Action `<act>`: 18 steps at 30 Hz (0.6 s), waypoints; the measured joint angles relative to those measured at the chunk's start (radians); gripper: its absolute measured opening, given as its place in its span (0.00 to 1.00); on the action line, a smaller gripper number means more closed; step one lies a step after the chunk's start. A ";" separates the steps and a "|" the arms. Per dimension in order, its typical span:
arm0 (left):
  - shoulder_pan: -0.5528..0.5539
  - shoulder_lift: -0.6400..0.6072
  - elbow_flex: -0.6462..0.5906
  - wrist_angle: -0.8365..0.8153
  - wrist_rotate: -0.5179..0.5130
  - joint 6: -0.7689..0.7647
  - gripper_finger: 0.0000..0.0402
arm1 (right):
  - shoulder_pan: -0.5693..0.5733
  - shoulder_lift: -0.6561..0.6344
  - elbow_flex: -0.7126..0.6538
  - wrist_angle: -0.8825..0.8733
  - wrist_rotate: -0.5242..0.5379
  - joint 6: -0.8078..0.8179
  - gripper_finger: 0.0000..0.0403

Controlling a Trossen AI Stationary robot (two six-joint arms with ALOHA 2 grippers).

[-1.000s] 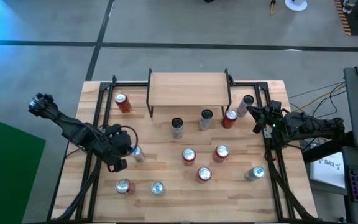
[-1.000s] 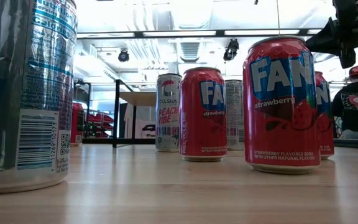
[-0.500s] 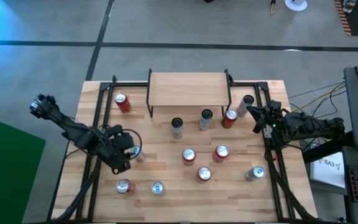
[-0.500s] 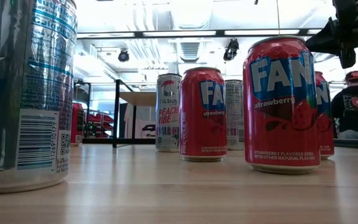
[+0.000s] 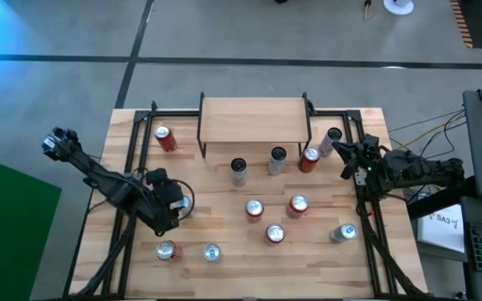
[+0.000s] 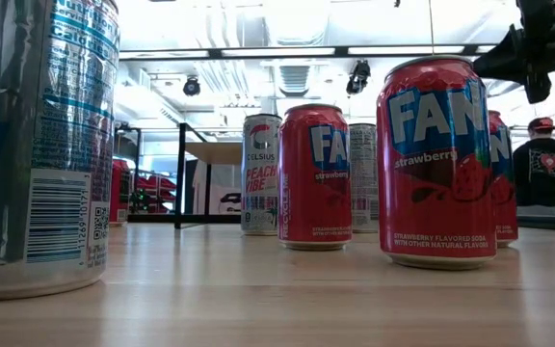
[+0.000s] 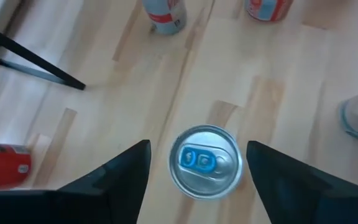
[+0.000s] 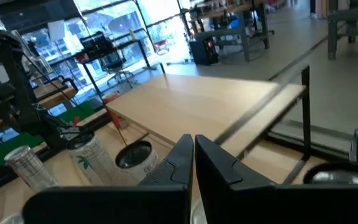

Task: Place canned beverage on shelf
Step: Put the top left white blue soda can on the shelf

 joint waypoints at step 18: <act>-0.038 -0.064 -0.142 0.122 -0.105 -0.014 0.57 | 0.000 0.163 0.000 0.310 -0.089 -0.160 0.02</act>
